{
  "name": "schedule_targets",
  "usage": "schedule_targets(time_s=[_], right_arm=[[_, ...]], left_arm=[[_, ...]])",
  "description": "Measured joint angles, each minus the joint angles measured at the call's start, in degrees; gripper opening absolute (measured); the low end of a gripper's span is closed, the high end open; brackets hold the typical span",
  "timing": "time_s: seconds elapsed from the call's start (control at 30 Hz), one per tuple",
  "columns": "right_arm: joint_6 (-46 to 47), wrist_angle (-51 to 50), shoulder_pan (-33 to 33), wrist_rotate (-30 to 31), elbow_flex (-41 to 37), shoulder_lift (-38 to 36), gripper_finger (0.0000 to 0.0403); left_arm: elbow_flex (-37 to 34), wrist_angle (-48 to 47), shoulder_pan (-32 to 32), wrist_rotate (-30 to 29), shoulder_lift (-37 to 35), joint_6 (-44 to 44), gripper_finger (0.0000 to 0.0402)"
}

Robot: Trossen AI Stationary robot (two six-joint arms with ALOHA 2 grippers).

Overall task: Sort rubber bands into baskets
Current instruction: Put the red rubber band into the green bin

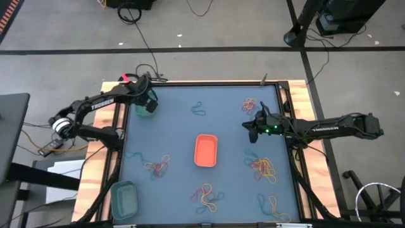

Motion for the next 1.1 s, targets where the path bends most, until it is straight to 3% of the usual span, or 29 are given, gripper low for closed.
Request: schedule_targets(time_s=[0.17, 0.3, 0.43, 0.5, 0.6, 0.8, 0.97, 1.1], right_arm=[[-1.52, -2.21, -2.12, -0.07, 1.62, 0.0, 0.0072], [-2.68, -12.9, -4.0, 1.23, 7.33, 0.0, 0.0102], [-0.75, -32.86, -7.23, 9.98, 17.13, 0.02, 0.0127], [0.86, -40.77, -9.84, 10.53, 21.76, 0.55, 0.0131], [1.29, -46.45, -14.68, 4.28, 26.74, 2.2, 0.013], [1.31, -46.13, -22.75, -12.47, 29.75, 9.64, 0.0128], [-5.51, -44.99, -24.31, -15.71, 29.92, 19.63, 0.0128], [-7.74, -44.75, -24.67, -14.51, 29.92, 26.91, 0.0128]], left_arm=[[0.01, 2.38, 0.26, -0.02, 0.21, -1.18, 0.0094], [2.61, 2.0, 0.14, 1.51, -0.05, -2.13, 0.0141], [6.02, 2.02, -0.99, 15.08, -2.43, -4.97, 0.0152], [9.02, 1.62, -1.09, 24.19, -4.24, -7.18, 0.0152], [13.43, 1.73, -1.87, 32.25, -6.4, -9.87, 0.0152], [21.06, 1.81, -6.5, 33.62, -7.68, -10.33, 0.0152], [22.5, 5.95, -9.46, 33.4, -7.44, -7.44, 0.0152], [22.34, 7.69, -9.68, 33.22, -7.05, -7.48, 0.0152]])
